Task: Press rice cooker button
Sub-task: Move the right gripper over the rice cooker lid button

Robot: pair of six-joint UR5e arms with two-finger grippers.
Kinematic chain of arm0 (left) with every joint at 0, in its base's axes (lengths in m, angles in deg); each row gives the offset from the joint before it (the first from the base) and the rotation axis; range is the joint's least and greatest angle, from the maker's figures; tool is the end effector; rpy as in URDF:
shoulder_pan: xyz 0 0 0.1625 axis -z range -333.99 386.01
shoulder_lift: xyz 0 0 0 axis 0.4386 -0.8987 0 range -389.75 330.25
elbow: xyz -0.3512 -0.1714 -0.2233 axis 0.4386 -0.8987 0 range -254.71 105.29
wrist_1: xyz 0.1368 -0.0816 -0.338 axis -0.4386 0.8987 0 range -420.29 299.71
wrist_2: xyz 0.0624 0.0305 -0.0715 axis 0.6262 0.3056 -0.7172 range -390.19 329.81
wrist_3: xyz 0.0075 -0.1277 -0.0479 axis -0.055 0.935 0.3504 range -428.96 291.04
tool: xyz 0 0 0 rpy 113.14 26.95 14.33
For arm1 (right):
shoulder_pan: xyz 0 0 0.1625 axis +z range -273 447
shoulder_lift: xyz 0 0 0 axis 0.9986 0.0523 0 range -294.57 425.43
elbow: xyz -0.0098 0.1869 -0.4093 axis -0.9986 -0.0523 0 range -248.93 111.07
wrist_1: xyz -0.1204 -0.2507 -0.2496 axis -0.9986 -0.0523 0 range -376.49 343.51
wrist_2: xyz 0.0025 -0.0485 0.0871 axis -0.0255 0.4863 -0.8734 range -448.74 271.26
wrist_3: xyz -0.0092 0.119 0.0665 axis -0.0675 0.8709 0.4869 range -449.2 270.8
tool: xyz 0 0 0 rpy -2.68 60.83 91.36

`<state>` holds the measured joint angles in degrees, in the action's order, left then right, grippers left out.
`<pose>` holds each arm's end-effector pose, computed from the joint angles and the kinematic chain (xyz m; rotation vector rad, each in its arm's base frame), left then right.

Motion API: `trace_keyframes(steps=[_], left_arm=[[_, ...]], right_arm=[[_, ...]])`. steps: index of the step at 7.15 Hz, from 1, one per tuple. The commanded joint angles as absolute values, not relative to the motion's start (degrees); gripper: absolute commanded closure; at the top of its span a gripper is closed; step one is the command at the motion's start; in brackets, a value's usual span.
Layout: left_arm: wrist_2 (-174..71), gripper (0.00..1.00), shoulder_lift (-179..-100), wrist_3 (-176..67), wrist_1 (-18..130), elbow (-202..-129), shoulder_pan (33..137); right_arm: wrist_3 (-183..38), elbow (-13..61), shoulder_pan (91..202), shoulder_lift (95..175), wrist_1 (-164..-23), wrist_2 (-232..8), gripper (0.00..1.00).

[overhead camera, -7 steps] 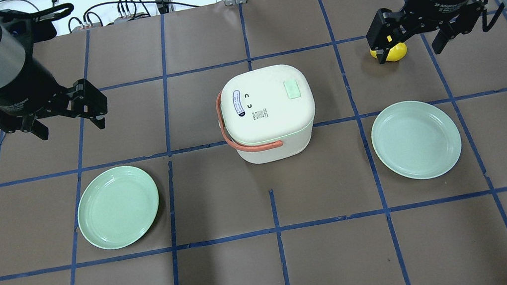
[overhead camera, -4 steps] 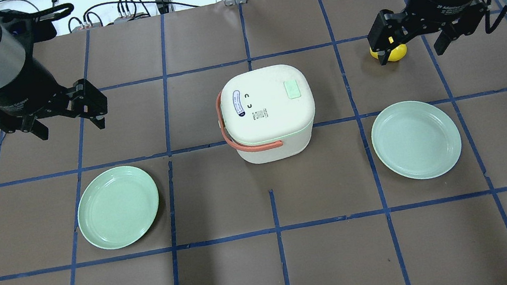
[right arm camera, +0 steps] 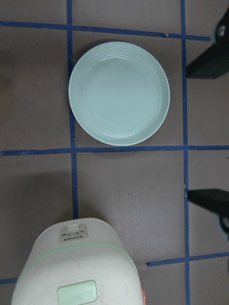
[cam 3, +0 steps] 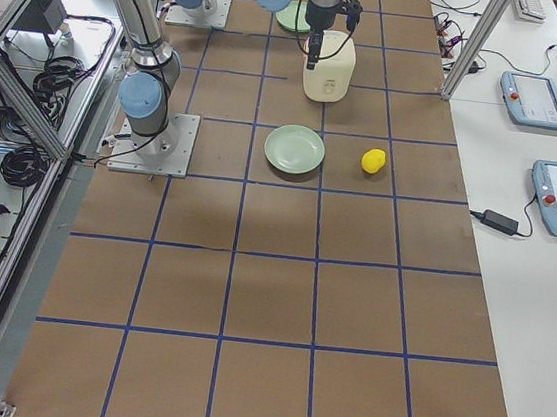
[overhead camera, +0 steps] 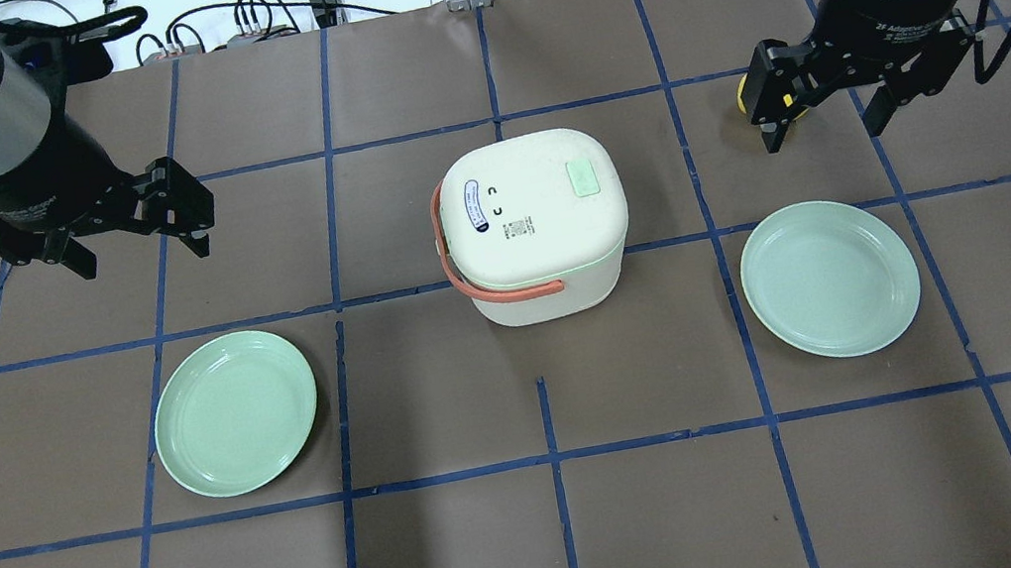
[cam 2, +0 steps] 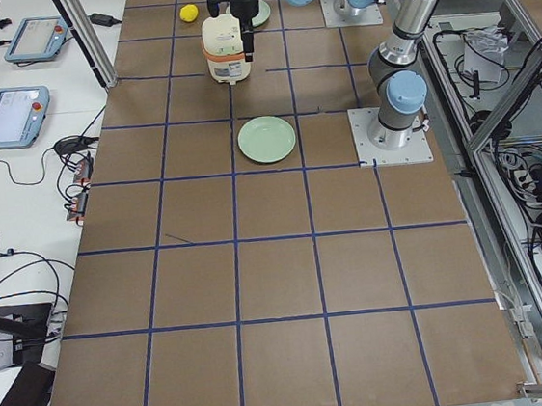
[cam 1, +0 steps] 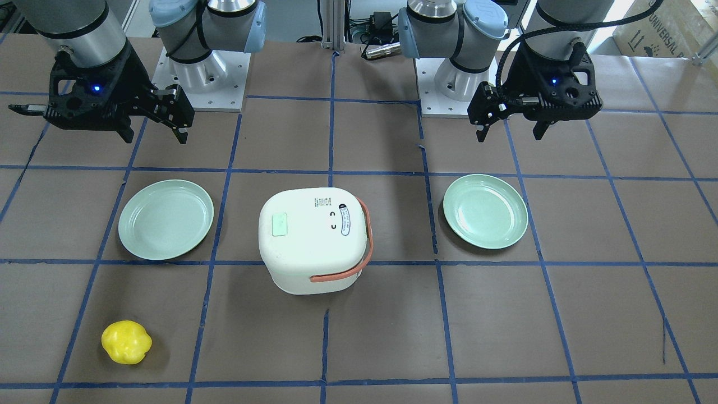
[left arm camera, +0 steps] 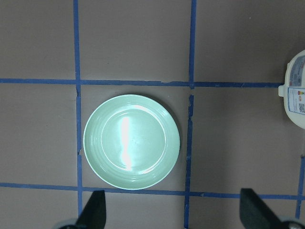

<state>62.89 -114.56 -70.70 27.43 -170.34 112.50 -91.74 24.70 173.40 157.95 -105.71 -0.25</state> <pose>-0.1004 -0.4194 0.4749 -0.0492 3.0857 -0.0457 0.1100 -0.4321 0.4656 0.0296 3.1131 0.0492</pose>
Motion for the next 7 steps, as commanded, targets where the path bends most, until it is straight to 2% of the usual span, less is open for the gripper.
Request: trace_keyframes(steps=[1, 3, 5, 7], left_arm=[[62.9, 0.0, -114.6, -70.7, 27.4, -170.3, 112.5], [62.9, 0.0, -114.6, -70.7, 27.4, -170.3, 112.5], [62.9, 0.0, -114.6, -70.7, 27.4, -170.3, 112.5], [62.9, 0.0, -114.6, -70.7, 27.4, -170.3, 112.5]], right_arm=[[-91.5, 24.7, 173.5, 157.8, -106.8, -0.8, 1.0], [-91.3, 24.5, 176.0, 156.8, -107.9, -1.1, 1.0], [-89.2, 22.2, 184.1, 153.3, -109.7, -0.9, 0.99], [-88.0, 20.2, 187.1, 150.1, -110.3, -0.5, 0.98]])
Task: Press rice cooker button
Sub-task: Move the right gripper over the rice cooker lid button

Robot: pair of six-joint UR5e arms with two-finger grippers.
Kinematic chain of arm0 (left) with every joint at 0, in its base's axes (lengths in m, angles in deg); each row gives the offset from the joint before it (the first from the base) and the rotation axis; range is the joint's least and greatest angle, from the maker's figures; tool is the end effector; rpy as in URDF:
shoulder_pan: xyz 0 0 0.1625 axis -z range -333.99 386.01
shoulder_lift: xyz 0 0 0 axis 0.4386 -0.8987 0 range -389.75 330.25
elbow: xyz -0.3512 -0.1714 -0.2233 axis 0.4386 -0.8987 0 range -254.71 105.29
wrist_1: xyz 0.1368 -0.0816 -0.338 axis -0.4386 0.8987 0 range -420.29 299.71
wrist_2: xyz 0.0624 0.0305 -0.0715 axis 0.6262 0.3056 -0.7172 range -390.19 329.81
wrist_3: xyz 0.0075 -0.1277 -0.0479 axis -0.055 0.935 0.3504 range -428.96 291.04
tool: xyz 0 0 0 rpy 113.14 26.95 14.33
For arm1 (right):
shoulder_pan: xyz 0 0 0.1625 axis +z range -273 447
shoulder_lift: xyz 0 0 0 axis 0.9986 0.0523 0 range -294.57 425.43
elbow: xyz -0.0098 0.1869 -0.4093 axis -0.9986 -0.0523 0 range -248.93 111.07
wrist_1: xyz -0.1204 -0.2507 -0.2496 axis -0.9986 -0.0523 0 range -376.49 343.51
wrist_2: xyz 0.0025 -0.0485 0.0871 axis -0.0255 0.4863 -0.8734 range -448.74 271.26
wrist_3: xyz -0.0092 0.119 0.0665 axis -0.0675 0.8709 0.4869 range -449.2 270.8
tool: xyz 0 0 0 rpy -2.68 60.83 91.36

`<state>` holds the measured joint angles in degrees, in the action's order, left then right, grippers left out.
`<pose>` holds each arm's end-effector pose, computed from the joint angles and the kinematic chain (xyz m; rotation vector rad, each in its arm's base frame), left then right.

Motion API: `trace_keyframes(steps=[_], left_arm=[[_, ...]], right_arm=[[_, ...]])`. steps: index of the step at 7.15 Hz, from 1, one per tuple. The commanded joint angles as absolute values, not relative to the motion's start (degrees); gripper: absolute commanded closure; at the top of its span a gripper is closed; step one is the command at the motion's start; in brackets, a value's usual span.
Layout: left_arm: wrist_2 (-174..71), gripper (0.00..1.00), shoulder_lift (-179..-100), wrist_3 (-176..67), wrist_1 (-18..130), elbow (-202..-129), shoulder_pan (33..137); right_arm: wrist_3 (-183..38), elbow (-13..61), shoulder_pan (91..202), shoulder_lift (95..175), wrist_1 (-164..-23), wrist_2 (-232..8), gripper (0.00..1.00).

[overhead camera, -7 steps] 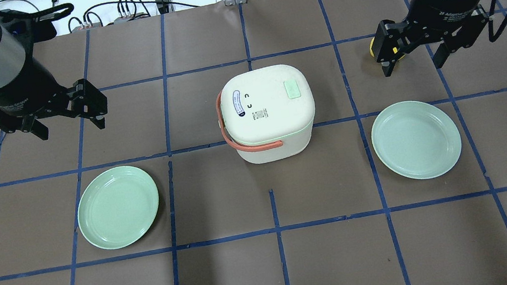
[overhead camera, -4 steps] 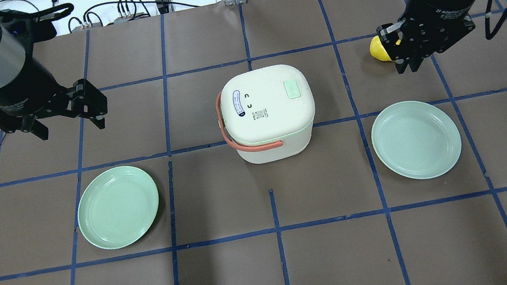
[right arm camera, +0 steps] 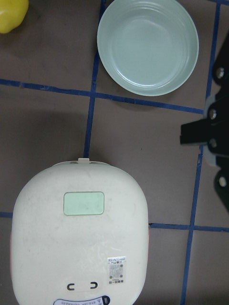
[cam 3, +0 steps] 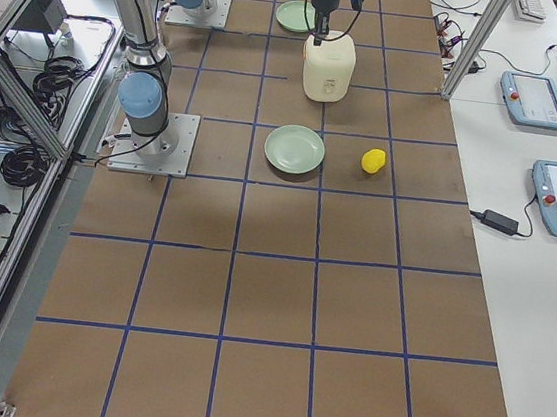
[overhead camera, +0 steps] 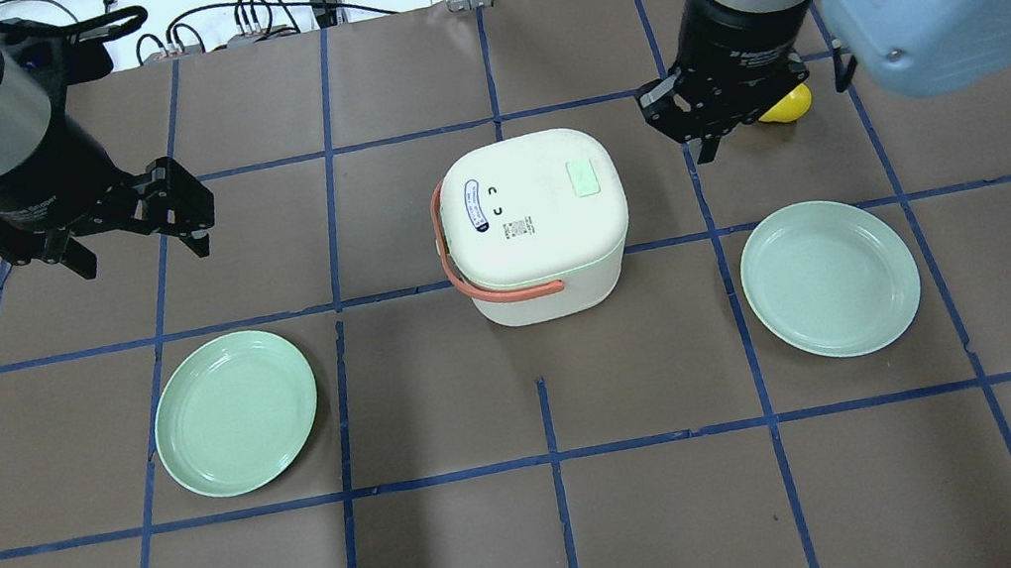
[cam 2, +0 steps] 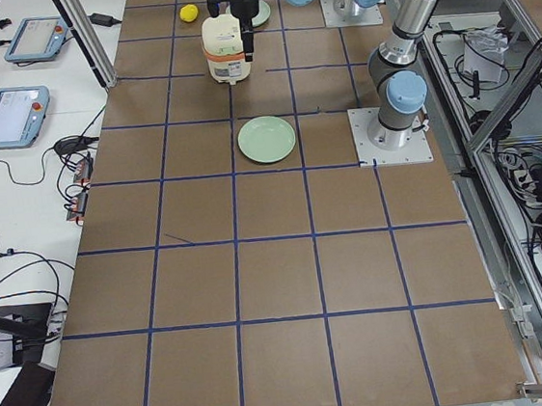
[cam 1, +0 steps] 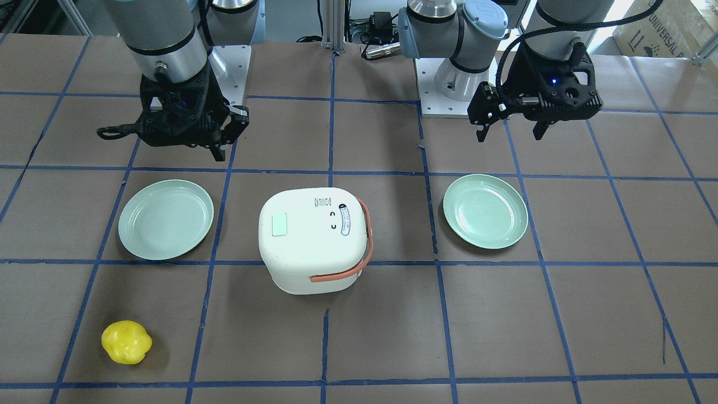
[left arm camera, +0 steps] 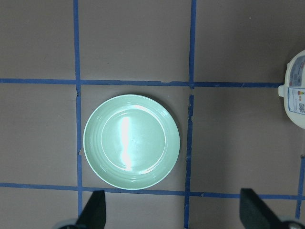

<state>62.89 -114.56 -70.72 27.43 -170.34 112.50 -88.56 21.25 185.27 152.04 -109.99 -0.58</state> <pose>-0.1004 -0.4194 0.4749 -0.0486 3.0857 -0.0456 0.2046 -0.4498 0.4534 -0.2068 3.1029 0.0059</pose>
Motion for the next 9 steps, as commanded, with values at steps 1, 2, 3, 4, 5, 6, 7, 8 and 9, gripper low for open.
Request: trace_keyframes(steps=[1, 2, 3, 4, 5, 6, 7, 8, 9], left_arm=[[62.9, 0.0, -114.6, -70.7, 27.4, -170.3, 112.5], [62.9, 0.0, -114.6, -70.7, 27.4, -170.3, 112.5], [62.9, 0.0, -114.6, -70.7, 27.4, -170.3, 112.5], [62.9, 0.0, -114.6, -70.7, 27.4, -170.3, 112.5], [62.9, 0.0, -114.6, -70.7, 27.5, -170.3, 112.5], [62.9, 0.0, -114.6, -70.7, 27.4, -170.3, 112.5], [62.9, 0.0, -114.6, -70.7, 27.4, -170.3, 112.5], [62.9, 0.0, -114.6, -70.7, 27.4, -170.3, 112.5], [62.9, 0.0, -114.6, -70.7, 27.5, -170.3, 112.5]], right_arm=[[-88.1, 20.2, 187.3, 148.4, -111.0, -0.8, 0.98], [-88.1, 20.2, 187.5, 146.9, -112.1, -1.0, 0.98], [-88.1, 20.2, 188.1, 145.3, -113.2, -0.9, 0.98], [-88.1, 20.2, 188.7, 144.5, -114.2, -1.0, 0.98], [-88.1, 20.2, 189.3, 143.6, -114.8, -1.0, 0.98], [-88.1, 20.1, 189.7, 143.0, -115.9, -0.9, 0.98], [-88.1, 20.1, 189.8, 142.4, -116.4, -0.9, 0.98], [-88.1, 20.1, 189.8, 142.0, -117.0, -0.9, 0.98], [-88.1, 20.1, 189.8, 141.5, -117.2, -0.9, 0.98]])
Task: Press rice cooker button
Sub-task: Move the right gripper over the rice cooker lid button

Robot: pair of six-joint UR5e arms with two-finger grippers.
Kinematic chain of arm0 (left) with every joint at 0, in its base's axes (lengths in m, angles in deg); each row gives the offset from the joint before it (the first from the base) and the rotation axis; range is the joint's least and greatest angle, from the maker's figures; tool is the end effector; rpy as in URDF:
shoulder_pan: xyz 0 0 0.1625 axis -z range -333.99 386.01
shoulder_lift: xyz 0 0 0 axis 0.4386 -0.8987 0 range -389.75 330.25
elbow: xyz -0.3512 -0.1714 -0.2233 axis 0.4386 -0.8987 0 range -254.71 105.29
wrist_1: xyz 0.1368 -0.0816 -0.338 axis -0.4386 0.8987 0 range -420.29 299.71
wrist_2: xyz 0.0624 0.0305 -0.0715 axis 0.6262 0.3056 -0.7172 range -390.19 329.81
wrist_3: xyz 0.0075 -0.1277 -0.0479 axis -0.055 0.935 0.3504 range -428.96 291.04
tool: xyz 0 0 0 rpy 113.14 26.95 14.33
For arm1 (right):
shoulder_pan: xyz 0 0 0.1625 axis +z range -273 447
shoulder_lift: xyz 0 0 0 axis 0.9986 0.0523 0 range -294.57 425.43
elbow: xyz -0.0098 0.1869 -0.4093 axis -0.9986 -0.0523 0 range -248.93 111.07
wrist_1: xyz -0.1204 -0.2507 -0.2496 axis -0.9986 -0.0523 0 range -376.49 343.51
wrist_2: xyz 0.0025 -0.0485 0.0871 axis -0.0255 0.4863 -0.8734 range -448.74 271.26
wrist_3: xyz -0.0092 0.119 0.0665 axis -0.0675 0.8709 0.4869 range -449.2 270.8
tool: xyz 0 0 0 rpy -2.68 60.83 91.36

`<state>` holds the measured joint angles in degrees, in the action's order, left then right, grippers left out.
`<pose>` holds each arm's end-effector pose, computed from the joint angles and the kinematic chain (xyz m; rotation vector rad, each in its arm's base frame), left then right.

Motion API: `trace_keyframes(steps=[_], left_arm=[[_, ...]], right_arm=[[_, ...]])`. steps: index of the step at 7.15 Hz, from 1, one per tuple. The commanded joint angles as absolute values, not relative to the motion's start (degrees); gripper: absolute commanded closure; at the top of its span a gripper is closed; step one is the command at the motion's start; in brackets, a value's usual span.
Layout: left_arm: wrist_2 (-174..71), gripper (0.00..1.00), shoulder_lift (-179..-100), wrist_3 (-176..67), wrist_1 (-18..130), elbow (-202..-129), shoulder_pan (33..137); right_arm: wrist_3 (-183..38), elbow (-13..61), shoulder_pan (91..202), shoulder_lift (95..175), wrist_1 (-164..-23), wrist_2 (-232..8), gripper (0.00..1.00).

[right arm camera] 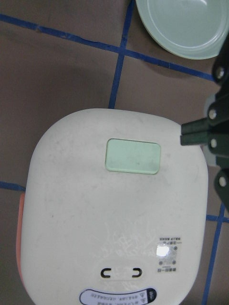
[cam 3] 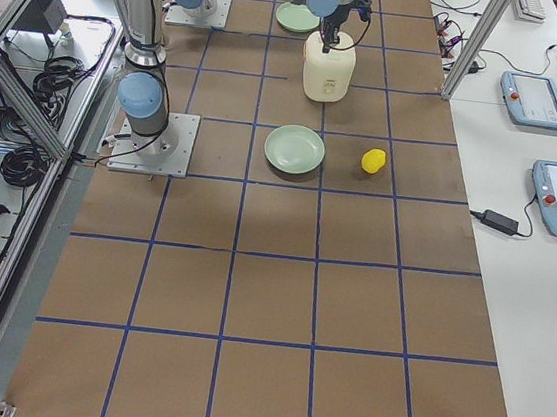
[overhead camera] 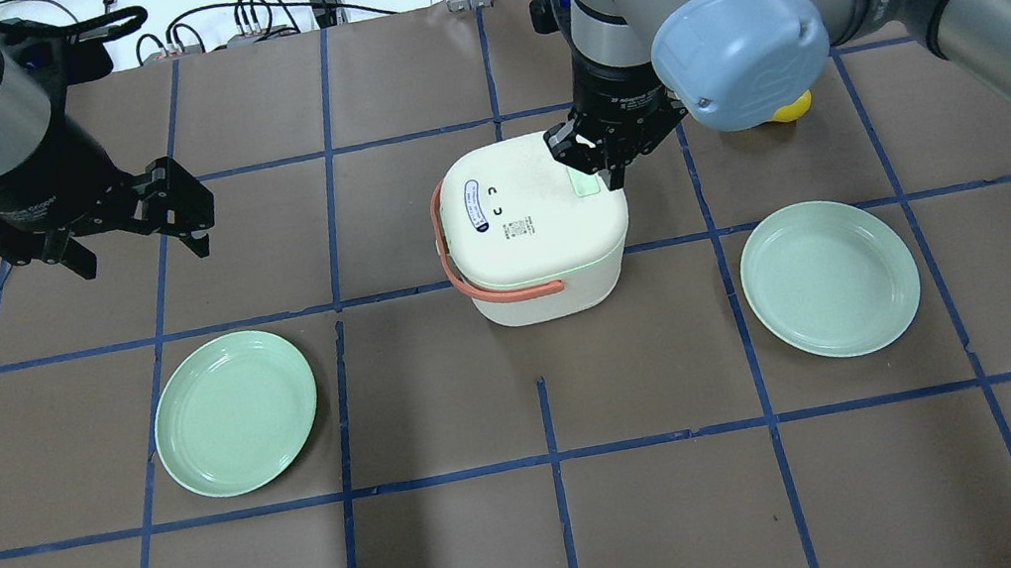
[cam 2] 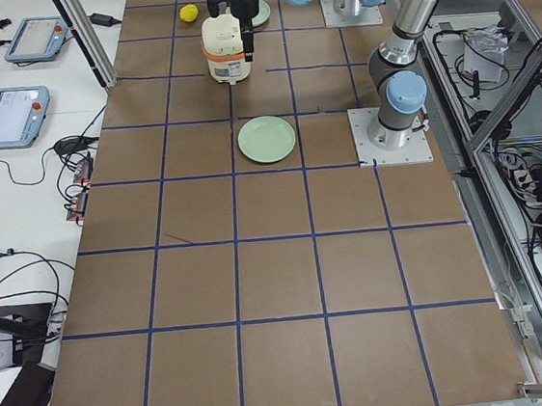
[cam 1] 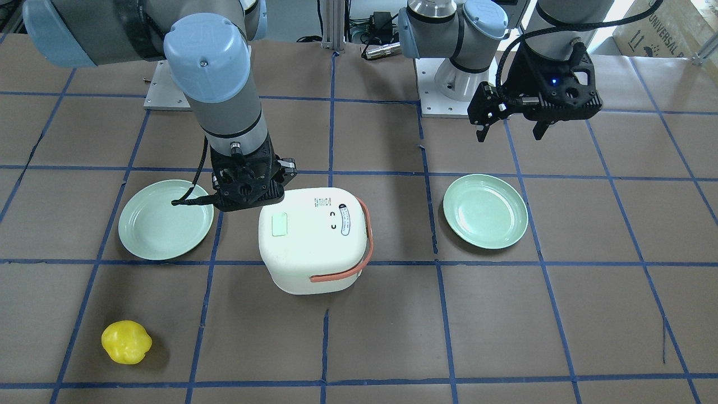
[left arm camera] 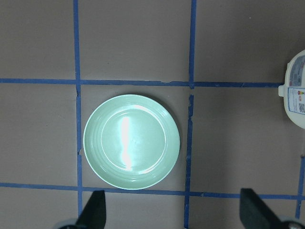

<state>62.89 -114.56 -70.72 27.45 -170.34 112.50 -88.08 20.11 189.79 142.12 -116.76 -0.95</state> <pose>-0.1004 -0.4193 0.4749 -0.0486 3.0857 -0.0451 0.2546 -0.4952 0.3858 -0.3147 3.0912 0.0633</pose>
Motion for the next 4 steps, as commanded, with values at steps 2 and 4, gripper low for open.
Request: trace_keyframes(steps=[2, 4], left_arm=[[62.9, 0.0, -114.6, -70.7, 27.4, -170.3, 112.5], [62.9, 0.0, -114.6, -70.7, 27.5, -170.3, 112.5]], right_arm=[[-88.1, 19.7, 191.7, 140.8, -117.6, -0.7, 0.98], [-88.1, 16.9, 193.1, 139.3, -117.0, -0.2, 0.98]])
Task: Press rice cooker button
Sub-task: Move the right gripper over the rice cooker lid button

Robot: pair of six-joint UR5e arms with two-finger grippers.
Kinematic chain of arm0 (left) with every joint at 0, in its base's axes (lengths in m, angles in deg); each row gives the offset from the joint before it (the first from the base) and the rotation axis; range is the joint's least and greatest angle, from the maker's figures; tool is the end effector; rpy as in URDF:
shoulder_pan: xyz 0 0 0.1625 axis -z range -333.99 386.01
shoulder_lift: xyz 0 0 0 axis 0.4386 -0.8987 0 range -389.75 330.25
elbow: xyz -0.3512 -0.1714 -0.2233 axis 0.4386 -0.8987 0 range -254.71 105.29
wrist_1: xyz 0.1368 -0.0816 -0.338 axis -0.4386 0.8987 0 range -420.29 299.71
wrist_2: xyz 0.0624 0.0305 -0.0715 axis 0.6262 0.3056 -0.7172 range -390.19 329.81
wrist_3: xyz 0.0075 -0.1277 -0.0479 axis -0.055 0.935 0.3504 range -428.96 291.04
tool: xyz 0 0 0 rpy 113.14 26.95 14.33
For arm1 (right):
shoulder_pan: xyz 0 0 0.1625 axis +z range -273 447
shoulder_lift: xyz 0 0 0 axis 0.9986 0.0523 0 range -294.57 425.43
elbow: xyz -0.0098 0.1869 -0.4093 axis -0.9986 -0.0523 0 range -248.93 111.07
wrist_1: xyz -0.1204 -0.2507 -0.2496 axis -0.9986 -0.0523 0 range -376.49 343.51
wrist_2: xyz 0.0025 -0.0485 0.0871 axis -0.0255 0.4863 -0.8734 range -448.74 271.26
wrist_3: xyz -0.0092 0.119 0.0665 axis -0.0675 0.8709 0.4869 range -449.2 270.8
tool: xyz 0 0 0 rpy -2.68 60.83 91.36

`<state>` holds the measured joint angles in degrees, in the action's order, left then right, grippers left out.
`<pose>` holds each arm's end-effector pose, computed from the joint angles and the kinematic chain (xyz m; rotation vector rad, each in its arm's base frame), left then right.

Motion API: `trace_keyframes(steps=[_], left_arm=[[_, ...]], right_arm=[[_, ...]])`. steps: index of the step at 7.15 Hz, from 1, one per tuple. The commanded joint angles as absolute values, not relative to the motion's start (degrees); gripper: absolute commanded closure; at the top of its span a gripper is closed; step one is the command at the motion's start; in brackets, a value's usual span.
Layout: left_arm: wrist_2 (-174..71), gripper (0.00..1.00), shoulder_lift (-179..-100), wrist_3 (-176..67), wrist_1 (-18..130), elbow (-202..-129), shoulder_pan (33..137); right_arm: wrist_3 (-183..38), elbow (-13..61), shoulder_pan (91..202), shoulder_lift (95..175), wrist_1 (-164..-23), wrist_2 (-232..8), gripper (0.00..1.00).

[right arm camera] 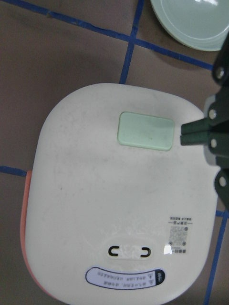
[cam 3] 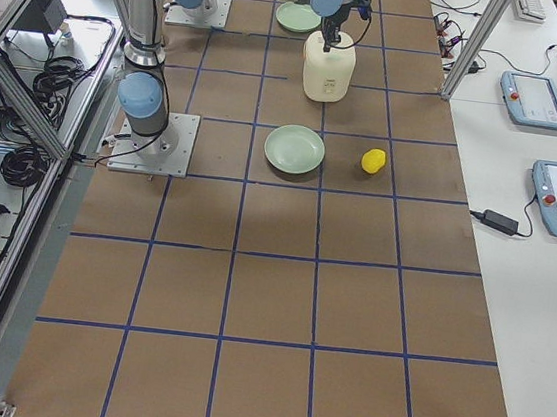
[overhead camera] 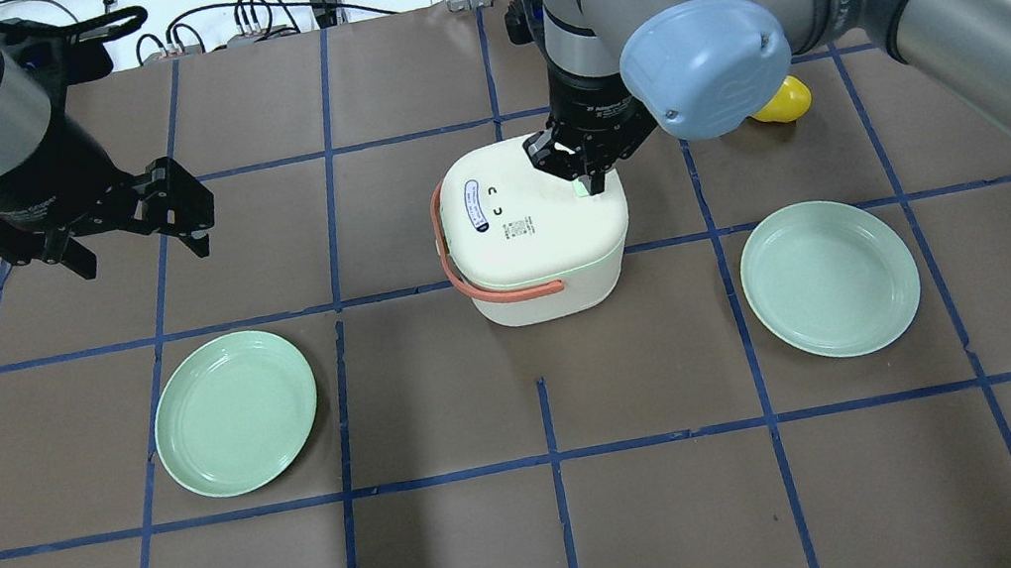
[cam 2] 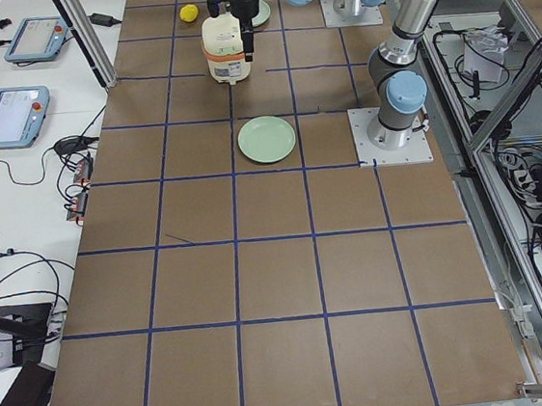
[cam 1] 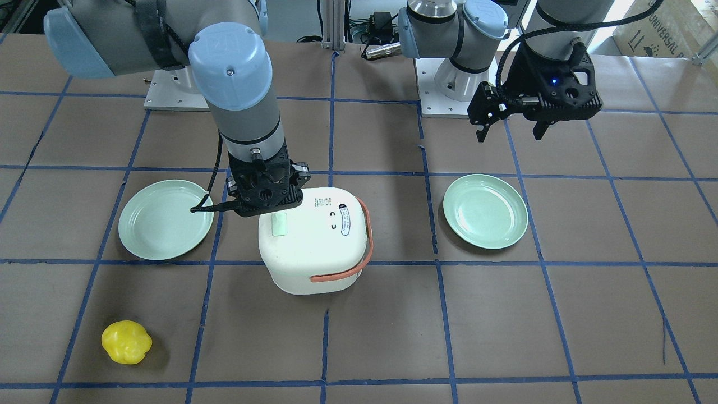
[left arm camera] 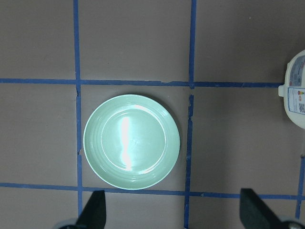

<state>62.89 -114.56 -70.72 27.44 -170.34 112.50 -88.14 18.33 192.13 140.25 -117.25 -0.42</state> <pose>-0.1004 -0.4193 0.4749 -0.0486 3.0857 -0.0454 0.2773 -0.4993 0.3822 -0.3809 3.0930 0.0517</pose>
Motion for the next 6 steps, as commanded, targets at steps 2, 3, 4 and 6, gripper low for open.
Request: trace_keyframes(steps=[2, 3, 4, 6], left_arm=[[62.9, 0.0, -114.6, -70.7, 27.4, -170.3, 112.5], [62.9, 0.0, -114.6, -70.7, 27.4, -170.3, 112.5], [62.9, 0.0, -114.6, -70.7, 27.4, -170.3, 112.5], [62.9, 0.0, -114.6, -70.7, 27.4, -170.3, 112.5]], right_arm=[[-88.1, 17.2, 193.1, 138.9, -117.2, -0.6, 0.98], [-88.2, 17.3, 193.1, 138.8, -117.3, -0.9, 0.98], [-88.8, 17.5, 192.9, 138.7, -117.3, -1.0, 0.99], [-89.1, 17.6, 192.4, 138.5, -117.2, -0.9, 0.99]])
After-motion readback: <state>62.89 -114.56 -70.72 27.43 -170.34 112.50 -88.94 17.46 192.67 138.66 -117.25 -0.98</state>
